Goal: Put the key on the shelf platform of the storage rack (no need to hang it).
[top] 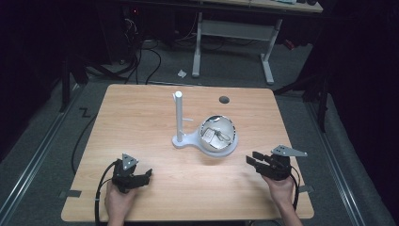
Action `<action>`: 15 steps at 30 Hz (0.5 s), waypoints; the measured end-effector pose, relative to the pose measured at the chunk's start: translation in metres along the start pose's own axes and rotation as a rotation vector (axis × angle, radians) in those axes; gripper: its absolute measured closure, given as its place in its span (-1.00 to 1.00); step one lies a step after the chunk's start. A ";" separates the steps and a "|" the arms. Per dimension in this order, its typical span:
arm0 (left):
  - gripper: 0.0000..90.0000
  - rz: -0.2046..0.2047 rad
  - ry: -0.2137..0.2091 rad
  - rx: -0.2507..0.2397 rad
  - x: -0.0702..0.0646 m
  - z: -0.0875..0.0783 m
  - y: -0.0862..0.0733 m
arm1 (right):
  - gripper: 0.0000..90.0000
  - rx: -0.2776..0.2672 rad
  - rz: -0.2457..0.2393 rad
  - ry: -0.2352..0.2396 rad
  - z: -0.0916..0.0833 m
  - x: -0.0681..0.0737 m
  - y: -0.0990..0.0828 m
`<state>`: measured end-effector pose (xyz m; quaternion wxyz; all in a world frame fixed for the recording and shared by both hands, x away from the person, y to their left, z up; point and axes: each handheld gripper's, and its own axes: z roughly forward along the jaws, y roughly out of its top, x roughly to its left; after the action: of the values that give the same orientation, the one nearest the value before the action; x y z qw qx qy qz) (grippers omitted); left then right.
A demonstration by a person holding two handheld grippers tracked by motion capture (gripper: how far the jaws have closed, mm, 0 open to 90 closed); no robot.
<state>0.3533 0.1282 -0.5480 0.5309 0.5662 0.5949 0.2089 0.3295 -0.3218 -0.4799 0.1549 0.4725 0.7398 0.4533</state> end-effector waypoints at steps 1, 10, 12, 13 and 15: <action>-0.58 0.000 0.000 0.000 0.000 0.000 0.000 | 0.28 -0.001 -0.006 0.002 0.001 0.000 -0.001; -0.58 -0.001 0.000 0.000 0.000 0.000 0.000 | 0.28 0.011 -0.010 0.010 0.008 0.005 -0.007; -0.58 0.000 0.000 0.000 0.000 0.000 0.000 | 0.28 0.012 -0.011 0.011 0.010 0.005 -0.009; -0.58 0.000 0.000 0.000 0.000 0.000 0.000 | 0.28 0.015 -0.008 0.014 0.011 0.006 -0.010; -0.58 0.000 0.000 0.000 0.000 0.000 0.000 | 0.28 0.017 -0.009 0.015 0.013 0.007 -0.012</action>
<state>0.3532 0.1282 -0.5480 0.5308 0.5661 0.5950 0.2091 0.3278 -0.3112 -0.4950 0.1473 0.4673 0.7467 0.4498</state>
